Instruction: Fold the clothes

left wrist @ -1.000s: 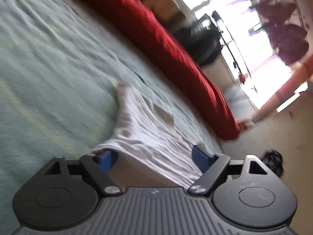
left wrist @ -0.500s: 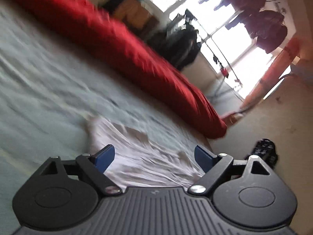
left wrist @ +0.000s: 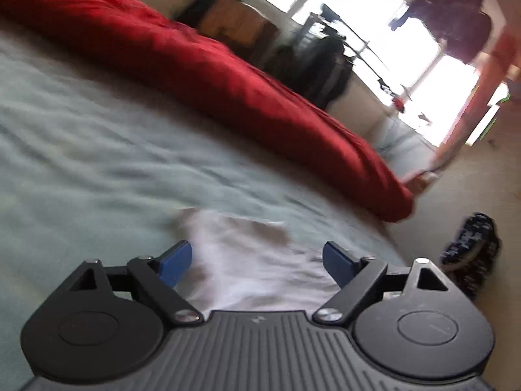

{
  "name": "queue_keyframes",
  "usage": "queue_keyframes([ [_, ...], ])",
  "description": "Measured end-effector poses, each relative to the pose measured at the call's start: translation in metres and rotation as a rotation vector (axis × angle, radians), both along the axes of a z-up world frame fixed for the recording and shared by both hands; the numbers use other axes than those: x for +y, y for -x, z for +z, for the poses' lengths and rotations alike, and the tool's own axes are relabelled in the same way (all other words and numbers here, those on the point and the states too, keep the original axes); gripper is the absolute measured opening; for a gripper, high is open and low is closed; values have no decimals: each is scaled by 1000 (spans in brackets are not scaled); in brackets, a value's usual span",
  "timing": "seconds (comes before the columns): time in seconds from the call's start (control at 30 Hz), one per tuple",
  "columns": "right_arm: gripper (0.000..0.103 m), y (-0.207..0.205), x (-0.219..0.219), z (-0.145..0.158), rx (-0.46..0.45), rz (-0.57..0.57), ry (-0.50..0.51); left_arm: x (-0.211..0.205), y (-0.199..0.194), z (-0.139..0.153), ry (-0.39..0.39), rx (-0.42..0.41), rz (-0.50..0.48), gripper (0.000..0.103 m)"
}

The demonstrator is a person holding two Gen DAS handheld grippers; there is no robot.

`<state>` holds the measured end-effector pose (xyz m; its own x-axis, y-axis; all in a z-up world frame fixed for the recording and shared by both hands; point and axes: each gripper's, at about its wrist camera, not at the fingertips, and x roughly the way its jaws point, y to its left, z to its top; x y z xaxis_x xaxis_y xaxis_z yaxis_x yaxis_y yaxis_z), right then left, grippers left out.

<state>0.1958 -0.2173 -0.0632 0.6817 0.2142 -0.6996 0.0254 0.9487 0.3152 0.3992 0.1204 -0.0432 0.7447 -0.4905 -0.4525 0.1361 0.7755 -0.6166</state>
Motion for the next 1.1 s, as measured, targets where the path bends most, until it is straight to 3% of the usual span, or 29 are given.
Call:
queue_keyframes([
  [0.1, 103, -2, 5, 0, 1, 19, 0, -20, -34, -12, 63, 73, -57, 87],
  [0.17, 103, -3, 4, -1, 7, 23, 3, -25, -45, -25, -45, 108, -13, 86],
  [0.23, 103, -3, 1, -3, 10, 24, -3, -21, -48, -35, -211, 122, 92, 82],
  [0.3, 103, -5, 0, -5, 16, 39, -2, -6, -43, -39, -274, 126, 166, 82],
  [0.4, 103, -8, 3, -9, 25, 62, 28, 7, -25, -26, -219, 86, 110, 83],
  [0.47, 103, -9, 5, -11, 29, 59, 42, -1, -13, -9, -262, 26, 57, 85],
  [0.53, 103, -10, 7, -13, 34, 47, 51, -16, -3, 5, -302, -39, -52, 88],
  [0.6, 103, -11, 10, -13, 38, 34, 64, -35, 0, 10, -305, -54, -163, 89],
  [0.7, 103, -12, 13, -14, 46, 23, 80, -50, 1, -2, -341, 28, -225, 89],
  [0.87, 103, -12, 11, -15, 49, 30, 75, -27, 13, -24, -492, 152, -79, 86],
  [0.93, 103, -11, 10, -15, 44, 30, 75, -14, 17, -13, -451, 150, -47, 86],
  [1.0, 103, -11, 14, -16, 40, 28, 93, -6, 21, 2, -331, 104, -65, 87],
  [1.1, 103, -10, 19, -17, 34, 25, 121, -21, 15, 19, -255, 43, -121, 89],
])
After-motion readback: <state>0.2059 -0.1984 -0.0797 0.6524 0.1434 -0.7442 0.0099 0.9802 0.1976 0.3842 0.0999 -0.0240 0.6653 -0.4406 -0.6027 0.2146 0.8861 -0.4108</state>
